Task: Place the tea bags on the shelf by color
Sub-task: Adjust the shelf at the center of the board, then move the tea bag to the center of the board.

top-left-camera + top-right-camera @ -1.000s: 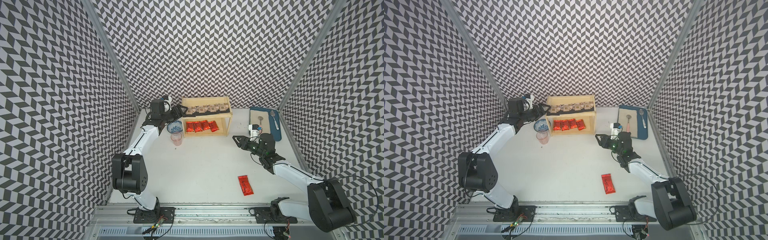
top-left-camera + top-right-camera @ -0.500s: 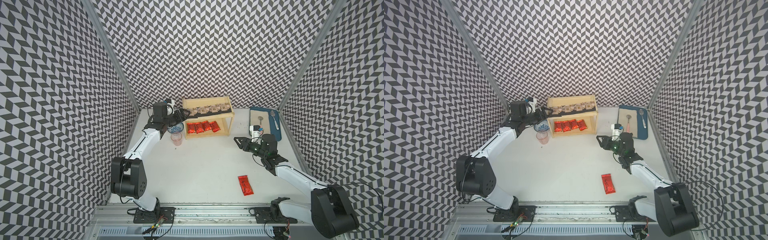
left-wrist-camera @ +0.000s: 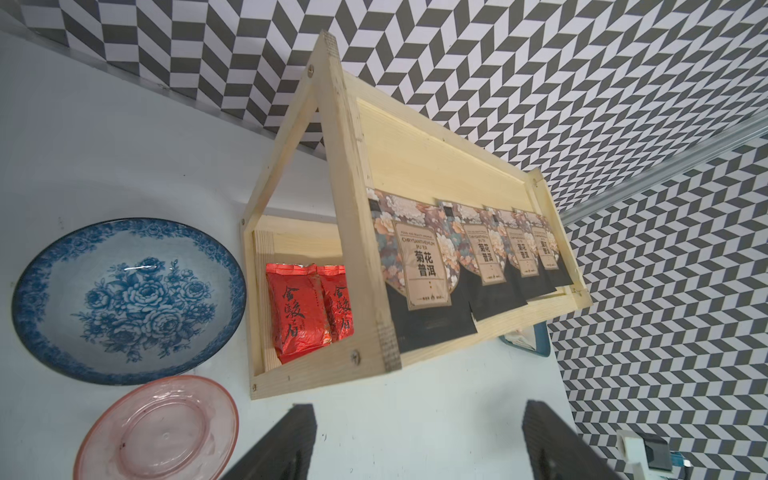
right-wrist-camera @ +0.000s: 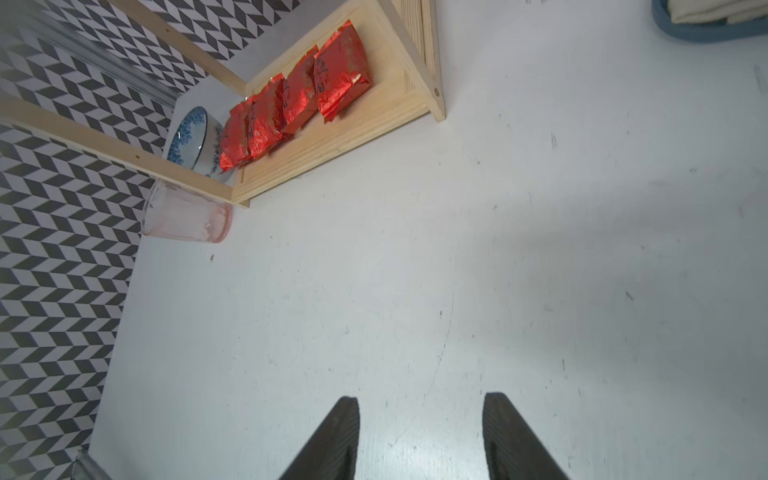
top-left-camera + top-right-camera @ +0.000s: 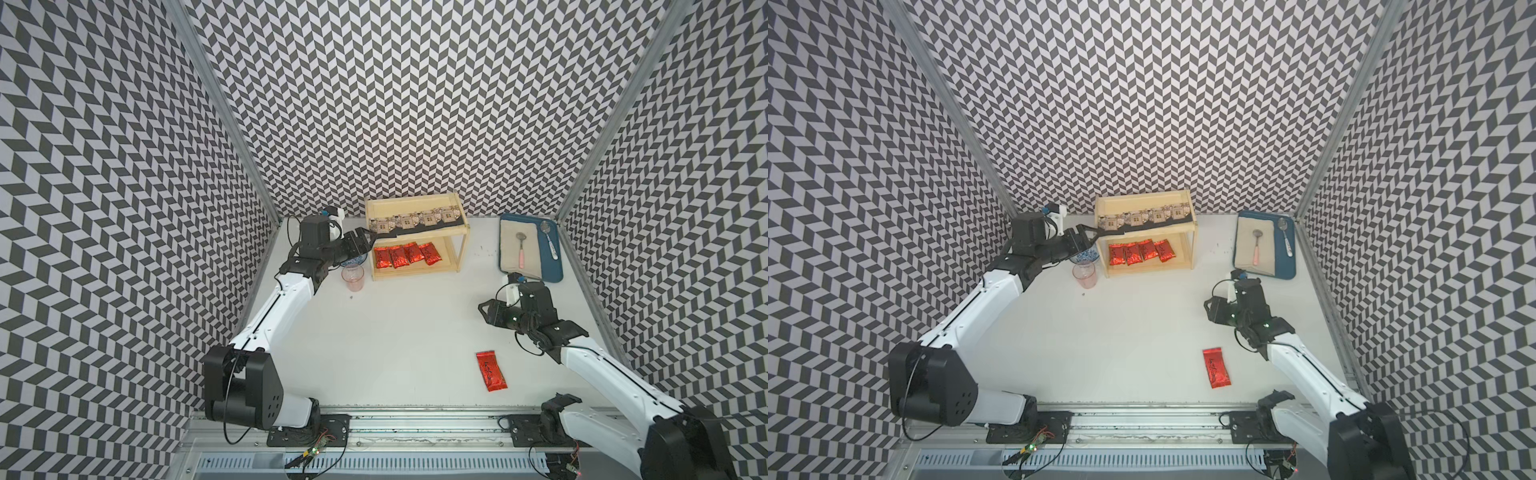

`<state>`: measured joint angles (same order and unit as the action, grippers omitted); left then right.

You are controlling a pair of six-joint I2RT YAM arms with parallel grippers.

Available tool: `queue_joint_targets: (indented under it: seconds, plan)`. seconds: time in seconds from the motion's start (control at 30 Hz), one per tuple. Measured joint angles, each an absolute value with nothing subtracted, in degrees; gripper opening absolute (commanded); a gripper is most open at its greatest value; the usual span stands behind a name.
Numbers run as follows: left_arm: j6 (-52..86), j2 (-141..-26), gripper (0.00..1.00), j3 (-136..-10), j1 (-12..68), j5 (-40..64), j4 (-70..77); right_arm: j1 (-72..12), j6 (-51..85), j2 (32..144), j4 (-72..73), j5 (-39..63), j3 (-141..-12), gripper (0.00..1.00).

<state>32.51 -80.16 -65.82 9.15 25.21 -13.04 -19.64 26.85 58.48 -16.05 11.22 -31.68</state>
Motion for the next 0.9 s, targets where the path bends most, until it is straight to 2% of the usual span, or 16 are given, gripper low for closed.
queue_joint_targets:
  seconds: [0.53, 0.67, 0.9]
  plan:
    - [31.4, -64.0, 0.85, -51.0, 14.5, 25.1, -14.6, -40.5, 40.4, 56.4, -29.6, -3.9, -31.7, 0.55]
    - [32.2, -63.2, 0.86, -47.8, 17.3, 25.6, -13.5, -41.5, 44.6, 52.8, -31.8, -5.8, -29.6, 0.62]
    - [33.4, -63.3, 0.87, -43.7, 21.8, 27.1, -12.1, -41.6, 50.6, 47.1, -33.5, -6.3, -23.3, 0.83]
